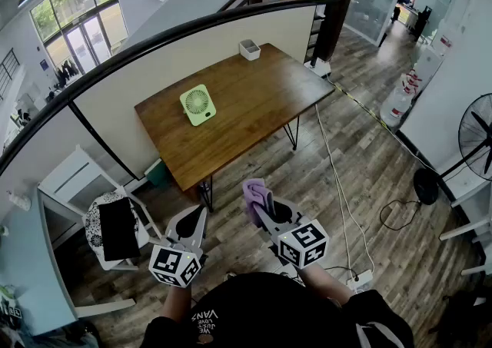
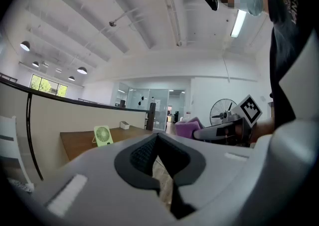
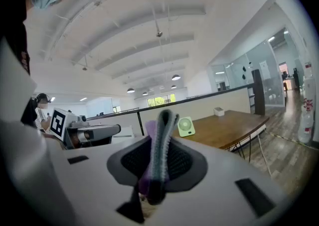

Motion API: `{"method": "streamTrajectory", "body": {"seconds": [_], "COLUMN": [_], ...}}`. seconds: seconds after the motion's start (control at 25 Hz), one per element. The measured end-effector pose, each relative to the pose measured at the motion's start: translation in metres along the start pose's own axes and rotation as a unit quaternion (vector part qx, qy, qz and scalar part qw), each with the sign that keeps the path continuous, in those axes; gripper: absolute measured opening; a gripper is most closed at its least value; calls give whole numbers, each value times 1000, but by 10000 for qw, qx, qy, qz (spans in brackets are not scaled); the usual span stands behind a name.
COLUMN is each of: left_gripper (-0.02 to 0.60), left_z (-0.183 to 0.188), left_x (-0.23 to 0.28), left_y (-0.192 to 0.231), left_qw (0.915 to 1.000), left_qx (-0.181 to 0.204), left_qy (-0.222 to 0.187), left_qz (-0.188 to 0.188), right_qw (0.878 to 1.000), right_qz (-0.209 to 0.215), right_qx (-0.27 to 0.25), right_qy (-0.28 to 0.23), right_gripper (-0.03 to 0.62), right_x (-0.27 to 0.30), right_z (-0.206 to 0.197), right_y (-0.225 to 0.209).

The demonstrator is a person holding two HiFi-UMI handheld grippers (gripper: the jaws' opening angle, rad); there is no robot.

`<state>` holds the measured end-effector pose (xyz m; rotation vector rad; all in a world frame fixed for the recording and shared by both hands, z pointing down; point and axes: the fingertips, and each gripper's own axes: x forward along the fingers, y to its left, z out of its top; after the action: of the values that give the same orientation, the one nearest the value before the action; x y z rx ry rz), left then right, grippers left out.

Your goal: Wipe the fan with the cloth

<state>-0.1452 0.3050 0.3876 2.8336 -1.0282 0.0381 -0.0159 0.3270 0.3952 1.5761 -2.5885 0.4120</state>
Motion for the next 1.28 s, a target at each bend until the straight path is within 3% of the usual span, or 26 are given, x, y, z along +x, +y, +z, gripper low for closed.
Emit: {"method": "streamTrajectory", "body": {"seconds": [0.28, 0.64, 1.28], "left_gripper": [11, 11, 11], "left_z": [-3, -18, -10], "left_x": [-9, 13, 127], "left_y": [32, 52, 66], "left_qw": [9998, 9998, 9926], "left_qx": [-53, -152, -140], "left_qy": [-90, 59, 122], "left_qz": [-188, 133, 1198], "right_qw": [9996, 9991, 9952], "right_qz": [-99, -160, 899], "right_qx": [147, 365, 219], "right_qy": [-203, -119, 331], "right_gripper": [84, 84, 84], "right_x": [25, 38, 98], "right_z": [4, -3, 20], "right_y": [16, -16, -132]}}
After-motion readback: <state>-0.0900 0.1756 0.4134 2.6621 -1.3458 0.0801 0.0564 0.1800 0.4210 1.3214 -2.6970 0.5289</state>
